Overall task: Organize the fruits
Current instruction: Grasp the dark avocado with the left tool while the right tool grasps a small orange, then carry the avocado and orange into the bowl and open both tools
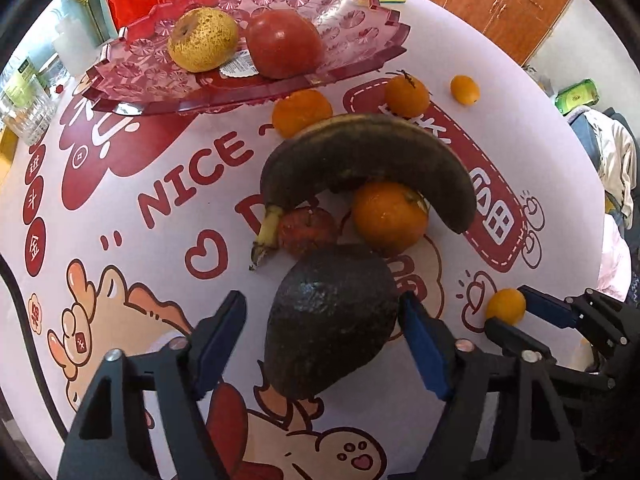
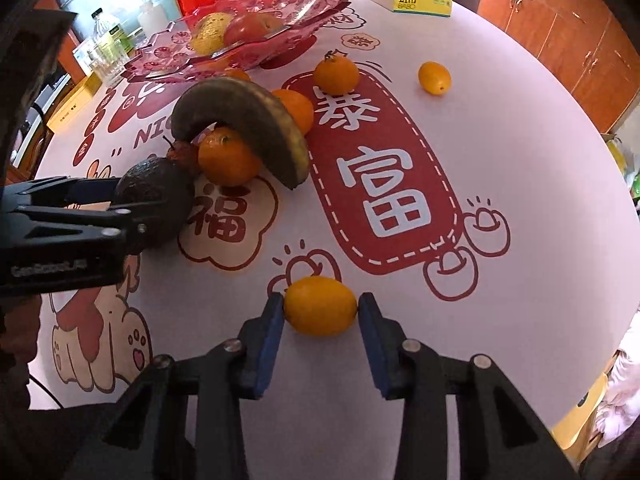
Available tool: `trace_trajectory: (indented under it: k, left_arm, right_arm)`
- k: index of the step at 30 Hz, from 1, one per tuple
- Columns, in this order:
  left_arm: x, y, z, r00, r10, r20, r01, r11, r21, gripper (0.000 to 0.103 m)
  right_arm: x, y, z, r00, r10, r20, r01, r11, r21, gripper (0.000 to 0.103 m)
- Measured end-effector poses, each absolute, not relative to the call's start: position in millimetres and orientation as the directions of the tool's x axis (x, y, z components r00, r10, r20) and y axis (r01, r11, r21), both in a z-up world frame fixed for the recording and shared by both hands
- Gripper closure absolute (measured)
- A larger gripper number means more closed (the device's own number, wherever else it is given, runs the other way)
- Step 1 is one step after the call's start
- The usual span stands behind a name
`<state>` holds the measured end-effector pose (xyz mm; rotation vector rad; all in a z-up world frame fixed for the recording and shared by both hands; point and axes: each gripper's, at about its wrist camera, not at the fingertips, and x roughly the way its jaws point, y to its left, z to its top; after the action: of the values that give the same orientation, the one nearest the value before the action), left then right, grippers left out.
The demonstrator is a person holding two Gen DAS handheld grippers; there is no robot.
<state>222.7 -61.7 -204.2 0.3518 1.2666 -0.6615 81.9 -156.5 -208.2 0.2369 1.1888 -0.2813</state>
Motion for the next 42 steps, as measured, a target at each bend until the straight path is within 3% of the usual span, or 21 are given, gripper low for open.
trace_trajectory:
  k: [4,19,29,42]
  left_arm:
    - [221,-65,-207,0.132,-0.269,-0.954,0.625,0.770,-0.130,0.041]
    - [204,-32,-194,0.166,-0.282,-0.945,0.551,0.821,-0.149,0.042]
    - [216,25,-134,0.291,-0.314,-0.904,0.434,0.885,-0.168,0.042]
    - [277,23,-61,0.433,-0.354,-0.829,0.430,0.890,-0.155,0.042]
  right_arm:
    - [83,-154,-207,0.347,-0.095,-0.933,0.312,0.950,0.019,0.065]
    - [77,-143,-202,0.367,-0.089,-0.926,0.237,0.972,0.000,0.065]
    - [98,-125,-165,0.442,-0.033,-0.897,0.110,0.994,0.018,0.065]
    - [169,-134,-109,0.554,0.040,-0.831,0.058,0.995,0.087,0.065]
